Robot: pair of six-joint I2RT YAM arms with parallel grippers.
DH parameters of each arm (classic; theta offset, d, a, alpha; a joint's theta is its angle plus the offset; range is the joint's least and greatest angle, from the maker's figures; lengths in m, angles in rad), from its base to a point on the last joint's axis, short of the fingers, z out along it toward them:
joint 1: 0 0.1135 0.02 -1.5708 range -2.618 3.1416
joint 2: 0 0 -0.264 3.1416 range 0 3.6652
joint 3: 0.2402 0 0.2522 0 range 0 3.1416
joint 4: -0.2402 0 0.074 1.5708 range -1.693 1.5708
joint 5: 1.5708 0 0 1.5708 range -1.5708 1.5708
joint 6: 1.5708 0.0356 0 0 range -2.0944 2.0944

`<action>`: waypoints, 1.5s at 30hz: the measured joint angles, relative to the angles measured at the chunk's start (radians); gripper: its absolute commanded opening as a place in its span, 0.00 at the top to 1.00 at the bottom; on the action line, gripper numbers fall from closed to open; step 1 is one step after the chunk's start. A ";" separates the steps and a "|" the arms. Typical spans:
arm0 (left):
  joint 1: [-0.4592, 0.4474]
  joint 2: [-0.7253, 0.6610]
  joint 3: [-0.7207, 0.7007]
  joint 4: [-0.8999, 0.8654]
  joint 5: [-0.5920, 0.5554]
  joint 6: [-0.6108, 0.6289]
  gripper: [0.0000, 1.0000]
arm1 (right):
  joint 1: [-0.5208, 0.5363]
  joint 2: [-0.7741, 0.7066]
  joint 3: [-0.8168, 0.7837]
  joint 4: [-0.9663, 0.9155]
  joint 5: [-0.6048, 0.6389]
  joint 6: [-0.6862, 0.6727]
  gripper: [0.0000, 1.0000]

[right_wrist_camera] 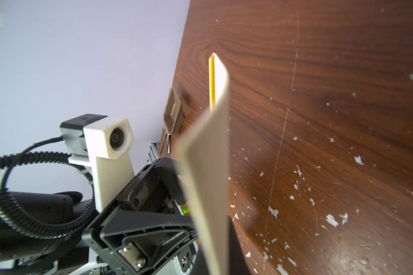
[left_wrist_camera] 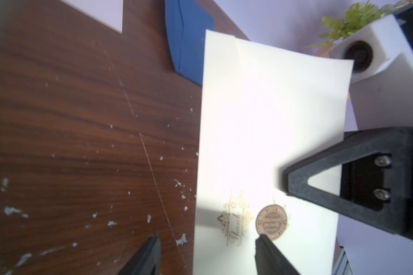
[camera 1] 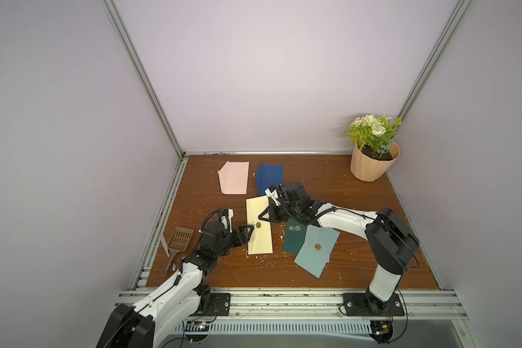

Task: Open the envelope
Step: Pick up the envelope from the center of the board, then open the envelope flap on the envelope.

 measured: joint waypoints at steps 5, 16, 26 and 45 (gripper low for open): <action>0.000 -0.117 0.098 -0.124 -0.037 0.090 0.32 | 0.003 -0.061 0.026 -0.046 0.047 -0.009 1.00; -0.008 -0.082 0.209 -0.264 -0.122 0.207 0.33 | 0.061 -0.151 0.150 -0.256 0.329 -0.086 1.00; -0.034 0.124 0.485 -0.331 -0.176 0.289 0.32 | 0.080 -0.229 0.155 -0.340 0.472 -0.105 1.00; -0.297 0.256 0.761 -0.479 -0.407 0.396 0.28 | 0.142 -0.372 0.142 -0.463 0.653 -0.098 1.00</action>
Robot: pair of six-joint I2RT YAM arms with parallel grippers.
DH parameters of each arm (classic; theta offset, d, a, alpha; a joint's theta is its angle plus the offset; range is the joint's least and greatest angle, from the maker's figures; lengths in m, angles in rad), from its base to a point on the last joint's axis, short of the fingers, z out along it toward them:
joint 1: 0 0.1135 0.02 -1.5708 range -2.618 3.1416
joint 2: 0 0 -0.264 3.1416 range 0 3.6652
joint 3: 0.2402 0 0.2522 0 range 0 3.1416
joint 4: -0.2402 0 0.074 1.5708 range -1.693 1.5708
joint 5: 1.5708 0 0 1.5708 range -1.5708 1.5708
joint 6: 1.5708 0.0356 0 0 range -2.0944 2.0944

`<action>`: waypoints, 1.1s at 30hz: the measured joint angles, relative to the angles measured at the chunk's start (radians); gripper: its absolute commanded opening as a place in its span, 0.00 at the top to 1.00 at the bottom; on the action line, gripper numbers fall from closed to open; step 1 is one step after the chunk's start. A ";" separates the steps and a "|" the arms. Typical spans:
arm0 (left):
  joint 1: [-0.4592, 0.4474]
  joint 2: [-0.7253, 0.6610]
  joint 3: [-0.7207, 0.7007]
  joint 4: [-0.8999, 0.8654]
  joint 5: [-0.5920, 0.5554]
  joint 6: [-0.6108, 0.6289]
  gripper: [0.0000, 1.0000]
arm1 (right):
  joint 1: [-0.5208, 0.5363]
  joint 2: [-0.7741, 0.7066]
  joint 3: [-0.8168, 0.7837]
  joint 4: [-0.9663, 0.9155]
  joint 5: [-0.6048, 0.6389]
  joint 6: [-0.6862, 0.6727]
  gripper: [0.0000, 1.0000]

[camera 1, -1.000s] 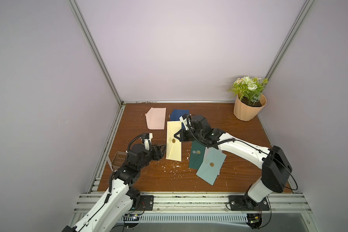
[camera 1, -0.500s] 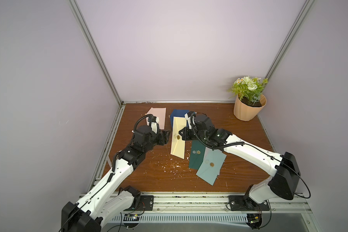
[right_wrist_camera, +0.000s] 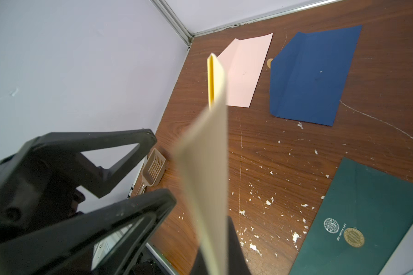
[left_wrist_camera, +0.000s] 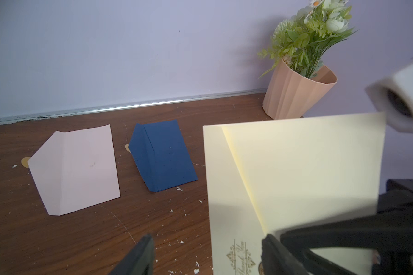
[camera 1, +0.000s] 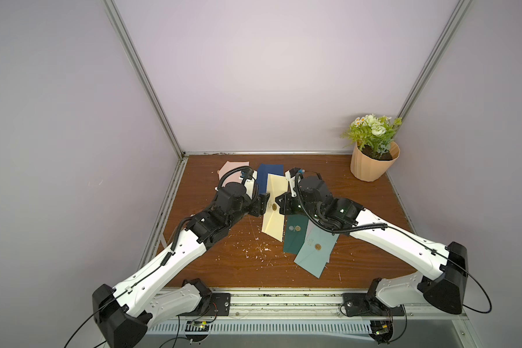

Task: Open the envelope
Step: Open the envelope flap on the envelope.

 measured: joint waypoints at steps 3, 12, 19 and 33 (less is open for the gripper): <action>-0.006 0.003 -0.038 0.019 0.007 -0.006 0.27 | 0.000 0.004 -0.003 0.000 0.013 -0.002 1.00; -0.014 -0.037 -0.187 0.056 0.029 0.003 0.26 | 0.000 0.073 -0.011 0.019 0.026 -0.011 1.00; -0.014 -0.134 -0.215 0.093 0.015 0.013 0.25 | 0.000 0.150 0.016 0.014 0.018 -0.024 1.00; -0.030 -0.095 -0.263 0.104 -0.002 0.013 0.26 | 0.000 0.158 0.129 0.003 0.019 -0.059 1.00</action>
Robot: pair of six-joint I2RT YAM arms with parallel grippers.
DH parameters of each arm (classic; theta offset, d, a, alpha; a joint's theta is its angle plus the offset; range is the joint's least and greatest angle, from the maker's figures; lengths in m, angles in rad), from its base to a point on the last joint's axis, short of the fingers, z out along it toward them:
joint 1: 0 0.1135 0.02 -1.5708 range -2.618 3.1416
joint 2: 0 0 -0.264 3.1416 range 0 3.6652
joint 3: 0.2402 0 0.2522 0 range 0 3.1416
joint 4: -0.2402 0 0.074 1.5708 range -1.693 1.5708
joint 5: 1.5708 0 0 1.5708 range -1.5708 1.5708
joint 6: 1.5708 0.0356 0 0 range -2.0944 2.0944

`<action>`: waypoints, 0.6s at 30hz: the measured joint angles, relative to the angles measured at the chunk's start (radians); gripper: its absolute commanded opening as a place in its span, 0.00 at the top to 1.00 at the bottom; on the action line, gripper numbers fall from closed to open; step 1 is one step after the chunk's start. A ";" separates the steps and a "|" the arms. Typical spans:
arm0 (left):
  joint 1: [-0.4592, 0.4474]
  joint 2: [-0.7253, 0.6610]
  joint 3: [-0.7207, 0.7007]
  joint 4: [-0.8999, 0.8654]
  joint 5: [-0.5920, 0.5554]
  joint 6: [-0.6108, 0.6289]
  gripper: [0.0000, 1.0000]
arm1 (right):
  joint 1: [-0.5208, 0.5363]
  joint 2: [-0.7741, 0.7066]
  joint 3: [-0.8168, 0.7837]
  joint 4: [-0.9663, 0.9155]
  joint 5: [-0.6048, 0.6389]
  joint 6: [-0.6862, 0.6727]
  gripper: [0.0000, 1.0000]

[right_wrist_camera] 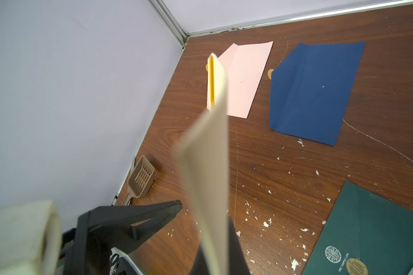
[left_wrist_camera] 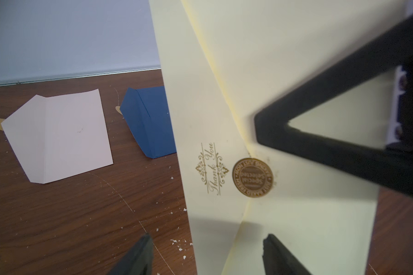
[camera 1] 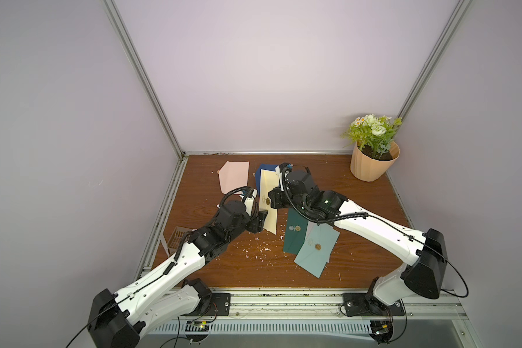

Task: Open the envelope
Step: Open the envelope flap on the envelope.

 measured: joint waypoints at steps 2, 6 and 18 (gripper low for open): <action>-0.004 0.002 0.000 0.000 -0.011 0.000 0.26 | 0.000 0.000 0.000 0.000 0.000 0.000 1.00; -0.010 0.015 0.000 0.001 -0.035 0.000 0.26 | 0.000 0.000 0.000 0.000 -0.001 0.000 1.00; -0.018 0.040 0.000 -0.010 -0.130 -0.001 0.24 | 0.000 0.036 0.023 -0.003 -0.002 0.004 1.00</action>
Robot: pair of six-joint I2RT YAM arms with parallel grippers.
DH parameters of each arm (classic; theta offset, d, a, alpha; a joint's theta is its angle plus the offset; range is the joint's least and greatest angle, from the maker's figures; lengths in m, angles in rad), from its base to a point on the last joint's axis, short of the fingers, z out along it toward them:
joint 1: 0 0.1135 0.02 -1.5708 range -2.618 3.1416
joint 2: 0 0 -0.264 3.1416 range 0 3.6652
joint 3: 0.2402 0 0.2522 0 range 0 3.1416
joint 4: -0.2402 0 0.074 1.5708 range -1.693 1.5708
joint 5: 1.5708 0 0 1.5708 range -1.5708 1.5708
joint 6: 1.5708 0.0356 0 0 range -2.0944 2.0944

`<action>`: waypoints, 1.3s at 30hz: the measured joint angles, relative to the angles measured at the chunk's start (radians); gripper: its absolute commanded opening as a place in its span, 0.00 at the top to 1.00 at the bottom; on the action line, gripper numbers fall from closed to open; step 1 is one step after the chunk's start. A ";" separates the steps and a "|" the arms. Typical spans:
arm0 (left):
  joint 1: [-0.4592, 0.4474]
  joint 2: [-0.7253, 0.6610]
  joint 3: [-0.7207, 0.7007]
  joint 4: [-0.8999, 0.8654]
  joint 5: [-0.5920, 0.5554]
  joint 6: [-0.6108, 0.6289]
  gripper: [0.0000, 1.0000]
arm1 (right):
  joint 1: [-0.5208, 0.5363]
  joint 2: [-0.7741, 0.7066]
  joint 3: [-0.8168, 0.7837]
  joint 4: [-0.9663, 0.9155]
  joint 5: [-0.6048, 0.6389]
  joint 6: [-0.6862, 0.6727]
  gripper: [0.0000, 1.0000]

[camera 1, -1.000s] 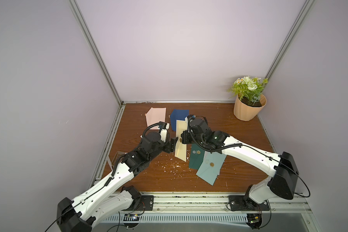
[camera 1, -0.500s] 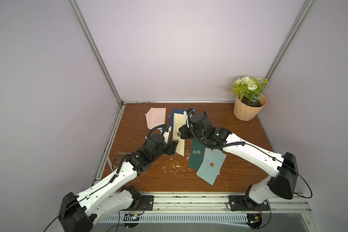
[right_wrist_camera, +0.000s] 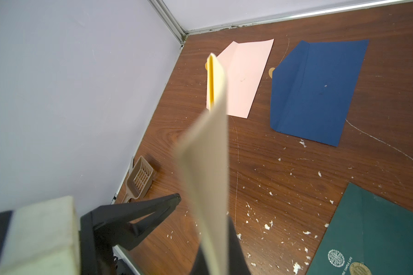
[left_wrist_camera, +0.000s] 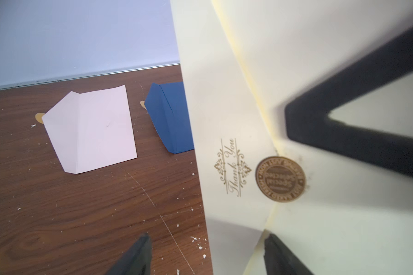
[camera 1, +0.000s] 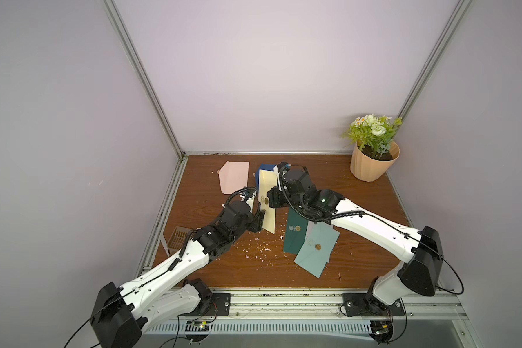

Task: Open the envelope
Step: Open the envelope flap on the envelope.

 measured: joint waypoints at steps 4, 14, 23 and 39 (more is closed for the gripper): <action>-0.001 0.007 0.000 0.000 -0.011 -0.004 0.24 | 0.000 0.012 0.003 -0.002 -0.001 0.003 1.00; -0.005 0.027 0.000 0.000 -0.029 -0.011 0.24 | 0.000 0.039 0.069 -0.025 -0.001 0.003 1.00; -0.011 0.048 0.000 -0.022 -0.105 -0.032 0.22 | -0.001 0.052 0.091 -0.030 -0.002 0.004 1.00; -0.017 0.050 0.008 -0.030 -0.190 -0.041 0.20 | -0.003 0.056 0.085 0.009 -0.027 0.019 1.00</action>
